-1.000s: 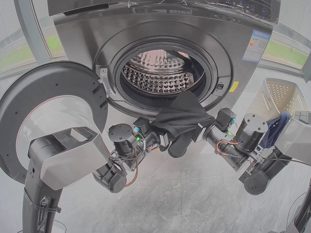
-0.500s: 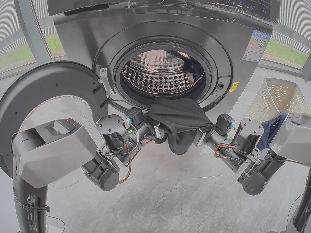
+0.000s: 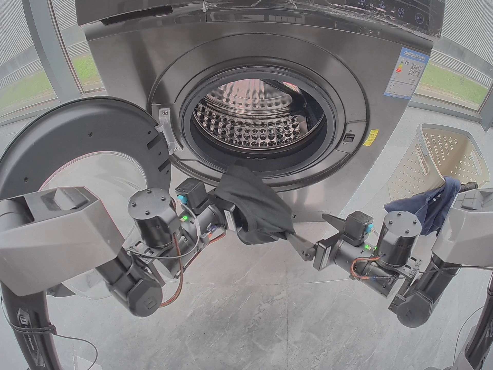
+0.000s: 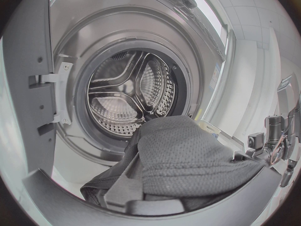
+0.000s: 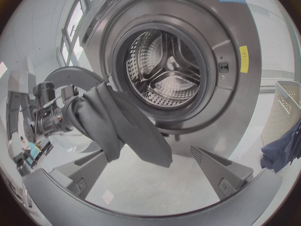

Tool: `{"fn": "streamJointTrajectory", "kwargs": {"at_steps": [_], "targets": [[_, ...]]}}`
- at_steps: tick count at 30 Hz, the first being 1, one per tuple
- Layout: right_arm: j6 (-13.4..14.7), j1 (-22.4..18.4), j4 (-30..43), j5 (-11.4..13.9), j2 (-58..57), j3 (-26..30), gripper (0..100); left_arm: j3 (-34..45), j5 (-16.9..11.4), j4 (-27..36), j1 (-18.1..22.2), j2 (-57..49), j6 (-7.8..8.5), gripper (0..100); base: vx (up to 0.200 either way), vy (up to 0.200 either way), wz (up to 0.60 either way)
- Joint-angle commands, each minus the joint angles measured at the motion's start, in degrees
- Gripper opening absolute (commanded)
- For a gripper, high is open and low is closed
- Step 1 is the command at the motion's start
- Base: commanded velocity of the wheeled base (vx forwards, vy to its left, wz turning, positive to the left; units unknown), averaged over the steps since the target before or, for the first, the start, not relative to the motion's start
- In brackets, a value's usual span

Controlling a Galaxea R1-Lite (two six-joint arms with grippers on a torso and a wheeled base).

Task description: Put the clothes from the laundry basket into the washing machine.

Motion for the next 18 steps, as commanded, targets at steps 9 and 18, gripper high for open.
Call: {"fn": "streamJointTrajectory", "kwargs": {"at_steps": [9,18], "targets": [[-4.8,-2.0,0.0,9.9,-10.3,15.4,100,20.3,-0.3,-0.1,-0.4,-16.8,-0.41,0,0.000,0.000,0.00],[-4.4,-7.8,0.0,6.5,-9.9,11.1,100,24.2,-0.5,-0.2,-0.8,-19.0,-2.17,0,0.000,0.000,0.00]]}}
